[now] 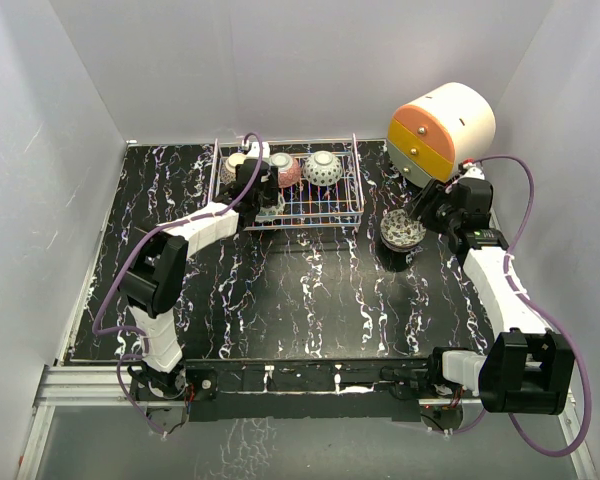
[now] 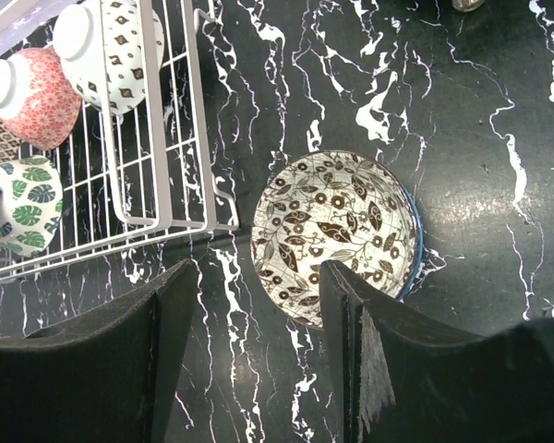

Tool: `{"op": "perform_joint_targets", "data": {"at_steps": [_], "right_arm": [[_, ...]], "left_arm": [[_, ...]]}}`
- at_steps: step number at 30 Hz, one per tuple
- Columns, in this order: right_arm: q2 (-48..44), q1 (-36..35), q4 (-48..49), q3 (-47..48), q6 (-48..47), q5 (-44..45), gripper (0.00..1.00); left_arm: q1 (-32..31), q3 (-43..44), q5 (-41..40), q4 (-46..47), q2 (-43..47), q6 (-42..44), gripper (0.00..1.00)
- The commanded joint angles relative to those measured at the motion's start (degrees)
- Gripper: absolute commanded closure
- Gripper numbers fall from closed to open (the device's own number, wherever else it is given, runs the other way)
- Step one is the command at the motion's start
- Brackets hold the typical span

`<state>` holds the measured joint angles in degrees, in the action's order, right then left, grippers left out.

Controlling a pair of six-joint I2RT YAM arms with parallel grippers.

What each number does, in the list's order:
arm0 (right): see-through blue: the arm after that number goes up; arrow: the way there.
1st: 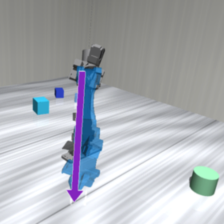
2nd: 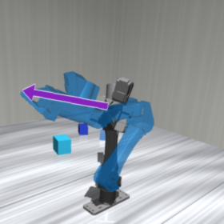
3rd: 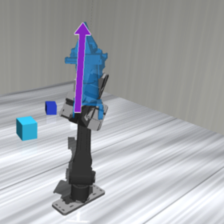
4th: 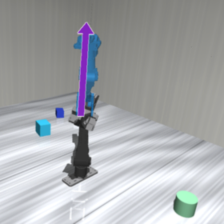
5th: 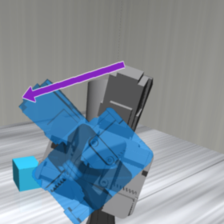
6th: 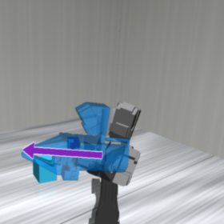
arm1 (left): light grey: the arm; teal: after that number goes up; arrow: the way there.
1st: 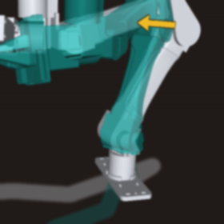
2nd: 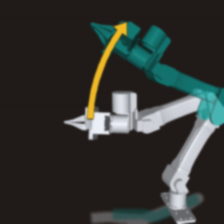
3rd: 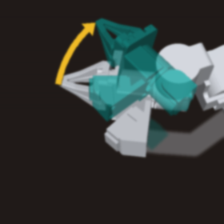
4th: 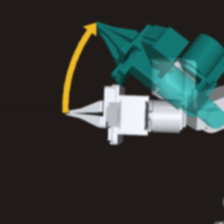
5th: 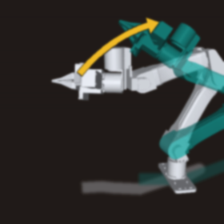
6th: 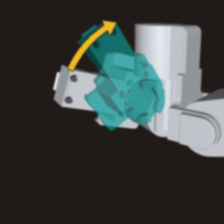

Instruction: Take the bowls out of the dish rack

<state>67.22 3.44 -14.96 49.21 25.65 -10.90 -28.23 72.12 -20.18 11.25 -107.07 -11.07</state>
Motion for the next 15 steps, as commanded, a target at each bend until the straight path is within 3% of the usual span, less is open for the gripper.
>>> {"op": "perform_joint_targets", "data": {"at_steps": [1, 15], "right_arm": [[-0.75, -0.62, 2.39, 5.34, 0.48, -1.60, 0.42], [7.21, -13.74, 4.51, 15.33, 3.15, 1.90, 0.41]], "left_arm": [[-0.07, 2.36, 0.75, -3.91, 2.55, 0.00, 0.88], [-0.07, 5.62, 0.90, -5.27, 4.32, 0.52, 0.92]]}}
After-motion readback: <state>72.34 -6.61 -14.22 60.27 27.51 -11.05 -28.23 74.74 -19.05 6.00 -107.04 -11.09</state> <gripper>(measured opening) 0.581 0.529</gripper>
